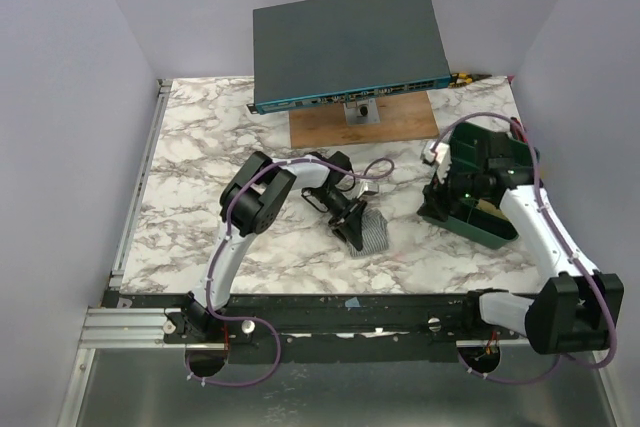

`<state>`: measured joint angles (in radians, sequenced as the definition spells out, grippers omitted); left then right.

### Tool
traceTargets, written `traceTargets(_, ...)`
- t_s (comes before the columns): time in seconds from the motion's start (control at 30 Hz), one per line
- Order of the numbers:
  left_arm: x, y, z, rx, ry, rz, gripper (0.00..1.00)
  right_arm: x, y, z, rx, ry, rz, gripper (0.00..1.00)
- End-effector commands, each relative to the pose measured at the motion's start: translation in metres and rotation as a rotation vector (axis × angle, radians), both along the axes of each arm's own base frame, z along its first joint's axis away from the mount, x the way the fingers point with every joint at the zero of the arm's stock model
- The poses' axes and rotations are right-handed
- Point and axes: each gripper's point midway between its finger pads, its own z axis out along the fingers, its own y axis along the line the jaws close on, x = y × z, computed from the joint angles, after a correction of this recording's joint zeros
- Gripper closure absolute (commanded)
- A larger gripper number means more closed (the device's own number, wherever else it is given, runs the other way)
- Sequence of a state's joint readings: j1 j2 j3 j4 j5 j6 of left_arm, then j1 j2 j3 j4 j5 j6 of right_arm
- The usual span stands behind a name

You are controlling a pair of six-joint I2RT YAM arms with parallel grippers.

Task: Roll the underwear
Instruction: Roll the underwear to the center of the board.

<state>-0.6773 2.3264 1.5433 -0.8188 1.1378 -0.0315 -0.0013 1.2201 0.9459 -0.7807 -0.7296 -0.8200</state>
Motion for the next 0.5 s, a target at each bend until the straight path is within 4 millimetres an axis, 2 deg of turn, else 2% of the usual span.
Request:
traceTargets(0.0,-0.011,0.047,-0.083,0.275,-0.068,-0.066,1.0,-0.023,0.038,-0.01,-0.014,-0.007,0.143,0.31)
traceTargets(0.23,-0.011,0.043,-0.077,0.229,-0.041,-0.052,1.0,-0.048,0.088,-0.043,-0.13,-0.032,0.294,0.31)
traceTargets(0.47,-0.011,0.042,-0.074,0.213,-0.034,-0.051,1.0,-0.07,0.116,-0.067,-0.264,-0.101,0.406,0.32)
